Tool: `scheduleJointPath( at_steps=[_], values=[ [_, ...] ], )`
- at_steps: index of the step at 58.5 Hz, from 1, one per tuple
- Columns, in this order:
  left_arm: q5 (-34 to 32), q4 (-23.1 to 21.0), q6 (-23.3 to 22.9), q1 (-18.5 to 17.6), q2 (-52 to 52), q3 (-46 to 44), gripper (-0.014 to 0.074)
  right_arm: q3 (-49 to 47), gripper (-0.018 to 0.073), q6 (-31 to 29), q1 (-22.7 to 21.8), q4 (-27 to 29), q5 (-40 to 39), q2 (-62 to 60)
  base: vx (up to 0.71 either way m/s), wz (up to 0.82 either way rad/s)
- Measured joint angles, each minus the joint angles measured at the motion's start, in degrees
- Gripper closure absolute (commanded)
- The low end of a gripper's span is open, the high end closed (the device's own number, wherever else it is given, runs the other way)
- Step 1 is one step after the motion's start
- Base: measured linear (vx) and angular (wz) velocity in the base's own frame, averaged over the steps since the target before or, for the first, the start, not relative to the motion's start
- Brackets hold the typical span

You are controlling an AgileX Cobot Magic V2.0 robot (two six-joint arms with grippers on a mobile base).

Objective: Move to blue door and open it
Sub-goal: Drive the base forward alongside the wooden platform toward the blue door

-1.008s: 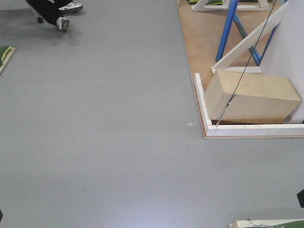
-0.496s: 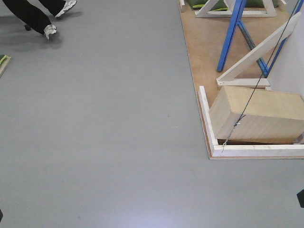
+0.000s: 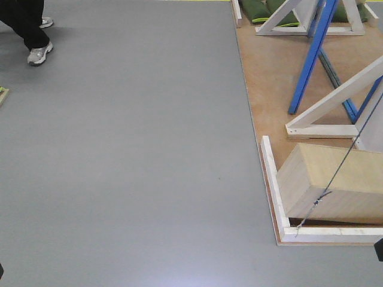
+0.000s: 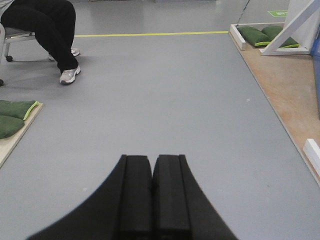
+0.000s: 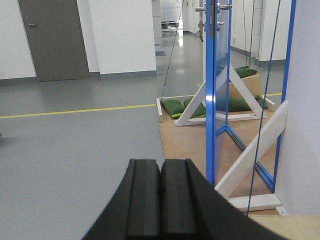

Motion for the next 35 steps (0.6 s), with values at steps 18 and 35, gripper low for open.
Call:
scheduleJointPath(
  at_steps=[18,35],
  values=[
    [0.00,0.00,0.00,0.00,0.00,0.00,0.0524,0.00,0.0551,0.00,0.00,0.00,0.06,0.00,0.44,0.03],
    [0.00,0.00,0.00,0.00,0.00,0.00,0.0524,0.00,0.0551,0.00,0.00,0.00,0.01,0.00,0.44,0.01]
  ],
)
